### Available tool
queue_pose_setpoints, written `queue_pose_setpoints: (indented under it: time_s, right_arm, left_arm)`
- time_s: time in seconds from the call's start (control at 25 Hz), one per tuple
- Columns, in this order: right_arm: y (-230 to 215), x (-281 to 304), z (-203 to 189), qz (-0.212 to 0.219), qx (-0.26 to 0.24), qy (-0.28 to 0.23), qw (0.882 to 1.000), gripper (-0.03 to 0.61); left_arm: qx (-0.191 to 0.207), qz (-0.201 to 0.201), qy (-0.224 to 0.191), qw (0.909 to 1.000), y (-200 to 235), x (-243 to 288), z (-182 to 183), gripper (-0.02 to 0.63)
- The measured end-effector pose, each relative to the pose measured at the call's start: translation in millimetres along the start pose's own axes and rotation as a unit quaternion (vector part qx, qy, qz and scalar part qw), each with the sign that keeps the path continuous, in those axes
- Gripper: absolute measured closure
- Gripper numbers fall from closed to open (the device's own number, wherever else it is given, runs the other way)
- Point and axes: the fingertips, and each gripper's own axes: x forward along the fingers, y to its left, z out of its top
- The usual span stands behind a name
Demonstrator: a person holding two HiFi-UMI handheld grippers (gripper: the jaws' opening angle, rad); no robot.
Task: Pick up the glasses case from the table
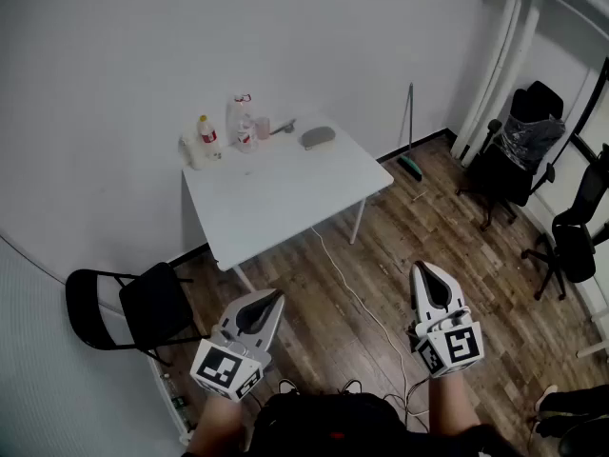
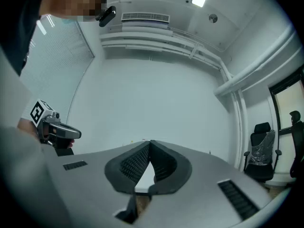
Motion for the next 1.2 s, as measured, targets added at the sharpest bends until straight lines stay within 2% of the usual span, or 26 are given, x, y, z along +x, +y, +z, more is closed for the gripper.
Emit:
queue_pose_setpoints:
  time_s: [0.6,0.8,1.2]
  right_arm:
    - [-4,-9,-4,-0.006,-0.002,0.006,1.0,0.557]
    - [-7,-8,-3,-0.002,0.025,-0.016,1.0,0.557]
    - [-58,-25,-14,0.01,0.04,-0.018,0.999,0.555]
  left_arm:
    - [0.005,-0.01,0.004,0.9999,-8,5,1,0.592]
    - [0.005,-0.009,0.007,0.9999,-8,10,-2,0.592]
    - [-0.001,-0.01,0.011,0.9999,-40,54,2,0.592]
